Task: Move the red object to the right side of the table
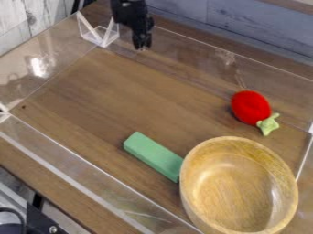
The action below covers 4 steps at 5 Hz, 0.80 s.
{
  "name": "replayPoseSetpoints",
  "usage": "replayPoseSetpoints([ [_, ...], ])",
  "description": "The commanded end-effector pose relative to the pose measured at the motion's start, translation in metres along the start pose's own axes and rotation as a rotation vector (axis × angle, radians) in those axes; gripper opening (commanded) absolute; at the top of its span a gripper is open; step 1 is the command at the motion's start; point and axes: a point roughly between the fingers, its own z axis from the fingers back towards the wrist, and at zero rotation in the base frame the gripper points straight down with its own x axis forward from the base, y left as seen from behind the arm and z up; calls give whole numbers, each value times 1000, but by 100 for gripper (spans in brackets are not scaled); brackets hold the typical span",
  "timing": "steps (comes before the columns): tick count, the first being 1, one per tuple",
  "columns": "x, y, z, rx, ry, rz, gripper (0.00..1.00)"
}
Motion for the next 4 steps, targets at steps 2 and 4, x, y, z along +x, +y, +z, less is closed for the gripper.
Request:
replayPoseSetpoints([
  [2, -10, -5, 4, -38, 42, 46, 100],
  [4, 8, -8, -11, -42, 69, 41, 100],
])
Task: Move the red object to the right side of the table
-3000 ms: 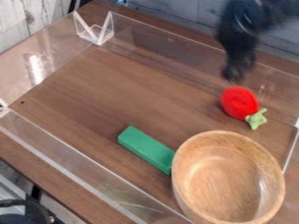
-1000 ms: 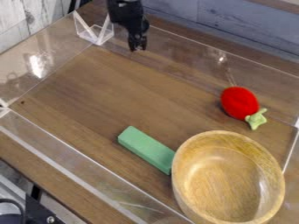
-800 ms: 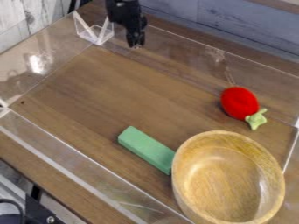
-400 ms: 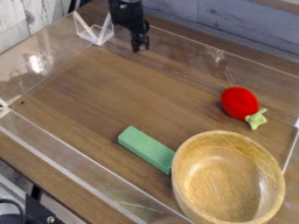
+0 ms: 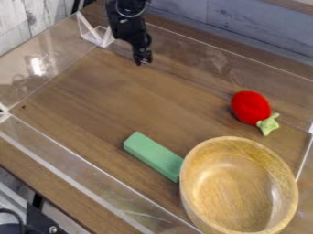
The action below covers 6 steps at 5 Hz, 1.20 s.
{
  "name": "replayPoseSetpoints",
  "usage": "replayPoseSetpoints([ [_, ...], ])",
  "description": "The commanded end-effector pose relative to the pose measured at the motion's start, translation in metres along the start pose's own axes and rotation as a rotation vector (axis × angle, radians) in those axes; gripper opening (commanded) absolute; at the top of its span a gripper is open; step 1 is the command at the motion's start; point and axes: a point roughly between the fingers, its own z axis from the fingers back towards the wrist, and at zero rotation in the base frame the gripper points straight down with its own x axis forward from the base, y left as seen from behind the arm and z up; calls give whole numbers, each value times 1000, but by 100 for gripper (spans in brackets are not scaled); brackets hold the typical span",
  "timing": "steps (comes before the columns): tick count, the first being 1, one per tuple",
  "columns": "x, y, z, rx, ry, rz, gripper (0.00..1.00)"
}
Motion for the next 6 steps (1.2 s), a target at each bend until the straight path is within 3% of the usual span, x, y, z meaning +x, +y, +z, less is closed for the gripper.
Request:
replayPoseSetpoints([
  [1, -3, -15, 8, -52, 25, 0, 100],
  [2, 4, -22, 5, -51, 19, 7, 100],
  [3, 7, -29, 4, -46, 15, 15, 0],
  [4, -4, -18, 8, -34, 17, 16, 100],
  [5, -15, -5, 12, -22, 18, 12, 100],
  [6, -15, -6, 13, -15, 0, 44, 100],
])
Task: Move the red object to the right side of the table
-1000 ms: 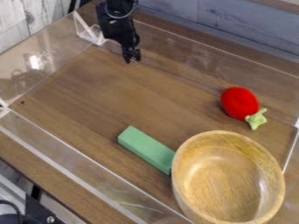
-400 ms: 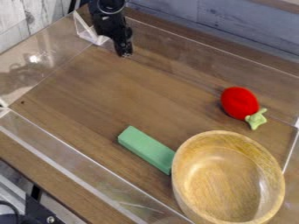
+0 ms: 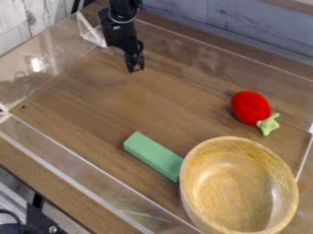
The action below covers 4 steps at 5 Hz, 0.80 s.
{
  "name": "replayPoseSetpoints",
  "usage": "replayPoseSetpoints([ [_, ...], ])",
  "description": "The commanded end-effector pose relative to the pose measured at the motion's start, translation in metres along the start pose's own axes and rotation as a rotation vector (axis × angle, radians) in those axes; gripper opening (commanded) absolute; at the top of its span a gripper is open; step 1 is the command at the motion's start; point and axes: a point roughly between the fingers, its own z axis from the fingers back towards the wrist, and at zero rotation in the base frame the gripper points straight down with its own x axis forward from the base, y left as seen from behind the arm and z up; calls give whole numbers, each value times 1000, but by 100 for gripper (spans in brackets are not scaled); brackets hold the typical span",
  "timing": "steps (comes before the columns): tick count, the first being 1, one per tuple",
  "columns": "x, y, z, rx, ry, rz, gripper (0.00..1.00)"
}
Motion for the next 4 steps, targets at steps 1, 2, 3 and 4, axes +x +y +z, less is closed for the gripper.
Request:
replayPoseSetpoints([
  [1, -10, -26, 23, -68, 23, 51, 100],
  [2, -10, -22, 20, -49, 14, 65, 0],
  [3, -12, -18, 16, -36, 15, 71, 100],
  [4, -12, -27, 27, -19, 16, 79, 100],
])
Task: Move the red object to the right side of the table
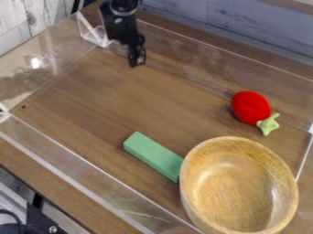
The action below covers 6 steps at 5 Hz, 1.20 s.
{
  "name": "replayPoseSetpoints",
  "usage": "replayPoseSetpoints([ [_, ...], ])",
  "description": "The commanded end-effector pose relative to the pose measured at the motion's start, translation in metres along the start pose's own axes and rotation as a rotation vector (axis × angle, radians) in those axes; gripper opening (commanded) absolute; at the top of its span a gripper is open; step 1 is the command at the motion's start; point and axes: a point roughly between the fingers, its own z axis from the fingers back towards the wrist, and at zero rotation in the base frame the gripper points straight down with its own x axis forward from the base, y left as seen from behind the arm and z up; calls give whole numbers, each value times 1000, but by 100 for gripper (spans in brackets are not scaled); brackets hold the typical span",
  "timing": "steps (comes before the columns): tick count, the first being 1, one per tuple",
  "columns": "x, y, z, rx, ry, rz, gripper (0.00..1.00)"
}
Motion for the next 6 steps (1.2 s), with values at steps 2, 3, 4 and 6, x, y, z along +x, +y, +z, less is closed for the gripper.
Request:
replayPoseSetpoints([
  [2, 0, -19, 30, -32, 27, 44, 0],
  [3, 6, -9, 29, -12, 14, 72, 100],
  [4, 3, -1, 30, -2, -7, 153, 100],
  [6, -8, 7, 13, -12, -26, 218, 100],
])
